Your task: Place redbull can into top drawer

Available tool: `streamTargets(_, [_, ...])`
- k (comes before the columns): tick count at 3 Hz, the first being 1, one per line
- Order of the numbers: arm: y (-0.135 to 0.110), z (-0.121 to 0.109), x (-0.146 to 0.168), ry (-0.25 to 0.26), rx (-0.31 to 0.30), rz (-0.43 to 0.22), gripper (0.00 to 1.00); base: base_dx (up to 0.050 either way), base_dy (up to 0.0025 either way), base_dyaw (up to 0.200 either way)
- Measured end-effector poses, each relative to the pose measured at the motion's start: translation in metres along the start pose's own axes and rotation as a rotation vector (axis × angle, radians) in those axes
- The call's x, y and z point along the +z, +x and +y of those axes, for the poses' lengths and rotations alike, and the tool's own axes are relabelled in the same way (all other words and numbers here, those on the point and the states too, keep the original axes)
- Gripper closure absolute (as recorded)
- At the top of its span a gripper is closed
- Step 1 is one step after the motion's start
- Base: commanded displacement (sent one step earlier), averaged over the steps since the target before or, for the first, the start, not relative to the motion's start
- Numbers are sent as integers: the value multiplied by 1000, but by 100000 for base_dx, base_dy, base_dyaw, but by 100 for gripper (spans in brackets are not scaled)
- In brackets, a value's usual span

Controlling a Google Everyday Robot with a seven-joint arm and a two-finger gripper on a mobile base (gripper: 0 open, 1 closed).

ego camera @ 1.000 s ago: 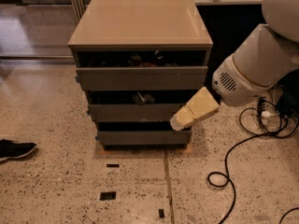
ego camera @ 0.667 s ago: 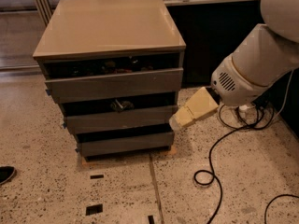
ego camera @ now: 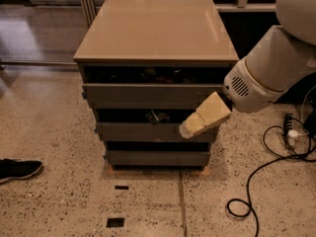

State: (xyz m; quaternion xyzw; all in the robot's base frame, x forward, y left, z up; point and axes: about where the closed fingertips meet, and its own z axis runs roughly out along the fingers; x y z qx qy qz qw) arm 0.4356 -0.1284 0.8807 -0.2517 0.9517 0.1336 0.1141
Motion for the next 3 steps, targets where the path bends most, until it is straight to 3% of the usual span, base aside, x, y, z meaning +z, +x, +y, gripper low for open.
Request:
streamTargets(2, [0,0,0,0,0,0,0,4700,0,-9])
streamTargets(3, [0,0,0,0,0,0,0,0,0,0])
